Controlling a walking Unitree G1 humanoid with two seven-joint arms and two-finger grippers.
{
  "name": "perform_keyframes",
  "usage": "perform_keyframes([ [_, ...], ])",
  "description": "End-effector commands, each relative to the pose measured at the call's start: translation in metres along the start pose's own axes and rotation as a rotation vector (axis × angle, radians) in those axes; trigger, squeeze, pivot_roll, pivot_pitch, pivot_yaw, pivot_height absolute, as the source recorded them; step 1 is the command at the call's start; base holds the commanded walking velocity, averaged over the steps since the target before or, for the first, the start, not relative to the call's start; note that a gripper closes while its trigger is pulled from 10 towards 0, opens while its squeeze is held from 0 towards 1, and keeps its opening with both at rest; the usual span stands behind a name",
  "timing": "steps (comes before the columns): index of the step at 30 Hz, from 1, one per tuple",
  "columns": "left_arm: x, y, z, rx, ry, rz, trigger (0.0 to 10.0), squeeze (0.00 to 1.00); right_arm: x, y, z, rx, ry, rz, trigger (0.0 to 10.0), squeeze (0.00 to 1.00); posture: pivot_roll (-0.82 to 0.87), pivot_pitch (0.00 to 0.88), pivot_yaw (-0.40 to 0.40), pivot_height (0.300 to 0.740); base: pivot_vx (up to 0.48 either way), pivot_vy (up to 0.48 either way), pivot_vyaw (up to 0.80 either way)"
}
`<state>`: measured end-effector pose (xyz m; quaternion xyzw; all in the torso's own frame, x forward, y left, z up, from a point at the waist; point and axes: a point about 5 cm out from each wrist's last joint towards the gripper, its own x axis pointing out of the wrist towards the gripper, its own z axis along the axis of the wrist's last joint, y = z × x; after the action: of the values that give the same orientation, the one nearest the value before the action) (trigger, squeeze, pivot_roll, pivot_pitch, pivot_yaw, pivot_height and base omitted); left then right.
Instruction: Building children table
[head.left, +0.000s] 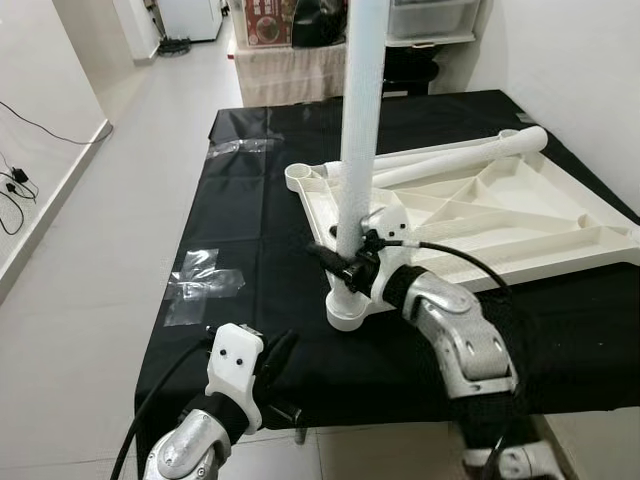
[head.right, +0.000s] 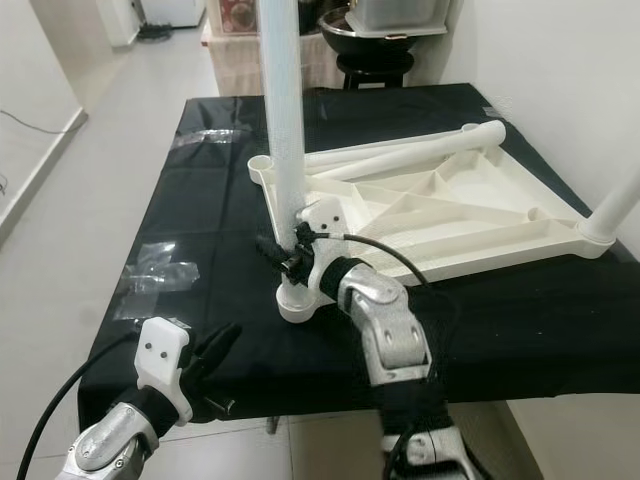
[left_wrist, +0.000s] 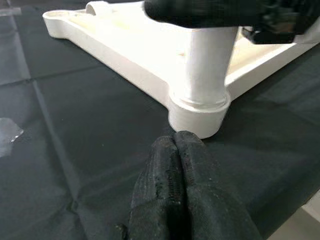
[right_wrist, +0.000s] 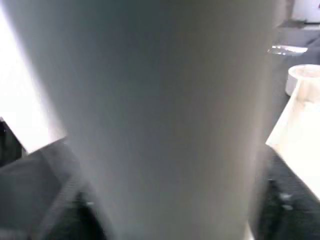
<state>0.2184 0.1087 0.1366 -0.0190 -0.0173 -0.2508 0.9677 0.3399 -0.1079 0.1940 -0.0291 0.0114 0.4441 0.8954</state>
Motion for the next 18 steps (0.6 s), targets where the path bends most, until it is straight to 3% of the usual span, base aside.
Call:
perform_keyframes([
  [1, -0.002, 0.0, -0.006, -0.001, 0.023, 0.004, 10.0, 0.0, 0.002, -0.003, 0.003, -0.033, 0.004, 0.113, 10.0, 1.0, 0.09, 0.138, 0.009, 0.74, 0.0, 0.0, 0.0],
  [2, -0.002, -0.001, -0.006, -0.001, 0.023, 0.005, 10.0, 0.0, 0.0, -0.006, 0.003, -0.061, 0.027, 0.173, 10.0, 0.0, 0.1, 0.138, 0.007, 0.74, 0.0, 0.0, 0.0],
  [8, -0.004, -0.002, -0.006, 0.0, 0.023, 0.01, 10.0, 0.0, -0.002, -0.009, 0.005, -0.093, 0.067, 0.307, 10.0, 0.0, 0.1, 0.139, 0.005, 0.74, 0.0, 0.0, 0.0],
  [15, -0.005, -0.004, -0.006, 0.0, 0.025, 0.008, 10.0, 0.0, 0.002, -0.014, 0.01, -0.09, 0.081, 0.355, 10.0, 0.0, 0.11, 0.141, 0.007, 0.74, 0.0, 0.0, 0.0],
  [16, -0.006, -0.005, -0.006, 0.002, 0.027, 0.003, 10.0, 0.0, 0.004, -0.016, 0.011, -0.088, 0.088, 0.367, 0.7, 0.0, 0.12, 0.144, 0.008, 0.74, 0.0, 0.0, 0.0],
  [17, -0.006, -0.005, -0.006, 0.002, 0.027, 0.003, 10.0, 0.0, 0.004, -0.016, 0.011, -0.088, 0.088, 0.367, 0.7, 0.0, 0.12, 0.144, 0.008, 0.74, 0.0, 0.0, 0.0],
  [18, -0.007, -0.006, -0.006, 0.002, 0.03, -0.001, 10.0, 0.0, 0.004, -0.019, 0.012, -0.086, 0.099, 0.377, 0.0, 0.0, 0.12, 0.145, 0.01, 0.74, 0.0, 0.0, 0.0],
])
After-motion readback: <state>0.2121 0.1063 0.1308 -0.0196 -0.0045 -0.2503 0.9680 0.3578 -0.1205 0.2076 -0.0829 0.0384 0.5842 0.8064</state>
